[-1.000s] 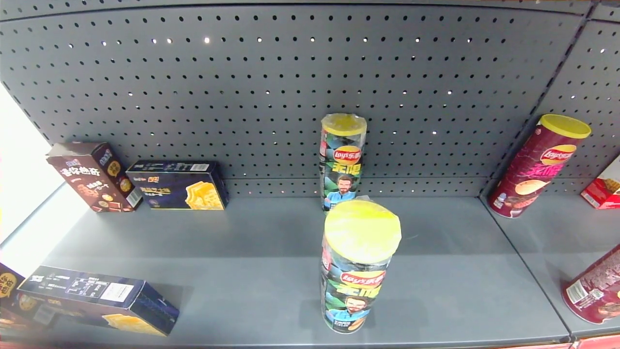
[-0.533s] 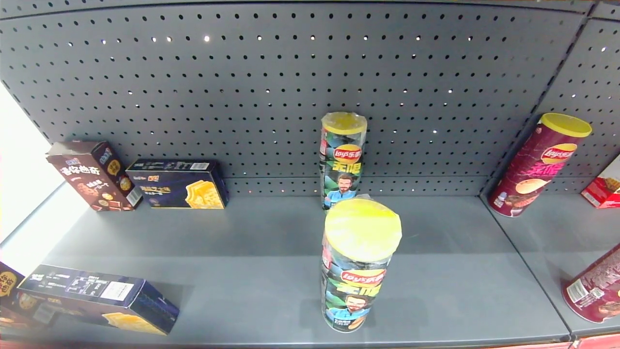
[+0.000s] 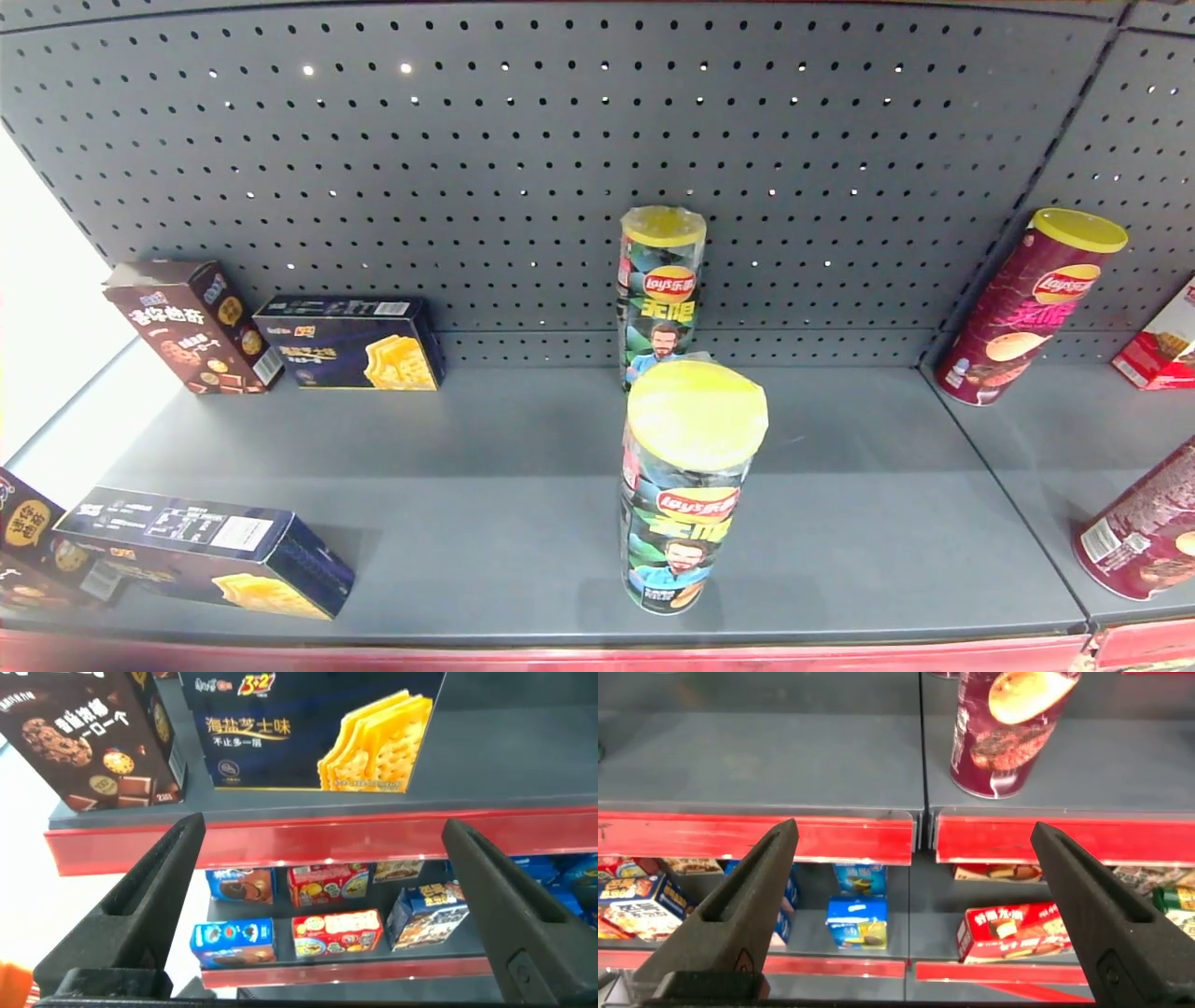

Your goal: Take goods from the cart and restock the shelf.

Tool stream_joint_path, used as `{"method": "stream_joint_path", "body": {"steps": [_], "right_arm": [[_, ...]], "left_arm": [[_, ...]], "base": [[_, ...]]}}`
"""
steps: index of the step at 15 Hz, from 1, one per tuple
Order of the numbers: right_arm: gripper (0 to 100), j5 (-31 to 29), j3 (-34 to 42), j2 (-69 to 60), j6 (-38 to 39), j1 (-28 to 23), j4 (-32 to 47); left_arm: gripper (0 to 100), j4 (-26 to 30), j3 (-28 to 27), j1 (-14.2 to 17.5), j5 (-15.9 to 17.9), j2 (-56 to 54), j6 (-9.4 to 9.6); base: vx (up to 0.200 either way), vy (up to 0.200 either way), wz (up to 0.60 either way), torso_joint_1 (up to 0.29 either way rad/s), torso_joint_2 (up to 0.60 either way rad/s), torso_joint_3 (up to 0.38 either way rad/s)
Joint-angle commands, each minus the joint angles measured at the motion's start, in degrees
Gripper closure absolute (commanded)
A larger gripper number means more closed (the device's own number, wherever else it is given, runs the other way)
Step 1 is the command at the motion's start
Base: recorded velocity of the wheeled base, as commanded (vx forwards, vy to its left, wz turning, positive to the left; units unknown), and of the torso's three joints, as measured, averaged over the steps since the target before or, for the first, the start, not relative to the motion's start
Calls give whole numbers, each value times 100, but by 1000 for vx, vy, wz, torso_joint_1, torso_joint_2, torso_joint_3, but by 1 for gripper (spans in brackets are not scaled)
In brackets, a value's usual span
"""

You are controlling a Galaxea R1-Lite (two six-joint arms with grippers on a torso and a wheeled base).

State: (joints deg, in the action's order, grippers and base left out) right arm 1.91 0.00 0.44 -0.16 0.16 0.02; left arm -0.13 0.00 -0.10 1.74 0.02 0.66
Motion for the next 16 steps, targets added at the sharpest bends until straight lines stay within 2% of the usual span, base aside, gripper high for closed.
{"method": "stream_joint_path", "body": {"steps": [1,6,8,16], "right_arm": [[0,2,0,9,-2,2,-2],[0,2,0,9,-2,2,-2],[0,2,0,9,-2,2,-2],[0,2,0,9,-2,2,-2]], "left_arm": [[0,-4,0,1,1,-2,-4],[0,-4,0,1,10,-2,13],[0,-4,0,1,1,-2,4],[0,-4,0,10,1,-2,-13]], "base": [[0,0,0,0,0,0],[0,0,0,0,0,0],[-200,0,0,7,5,7],[0,0,0,0,0,0]]}}
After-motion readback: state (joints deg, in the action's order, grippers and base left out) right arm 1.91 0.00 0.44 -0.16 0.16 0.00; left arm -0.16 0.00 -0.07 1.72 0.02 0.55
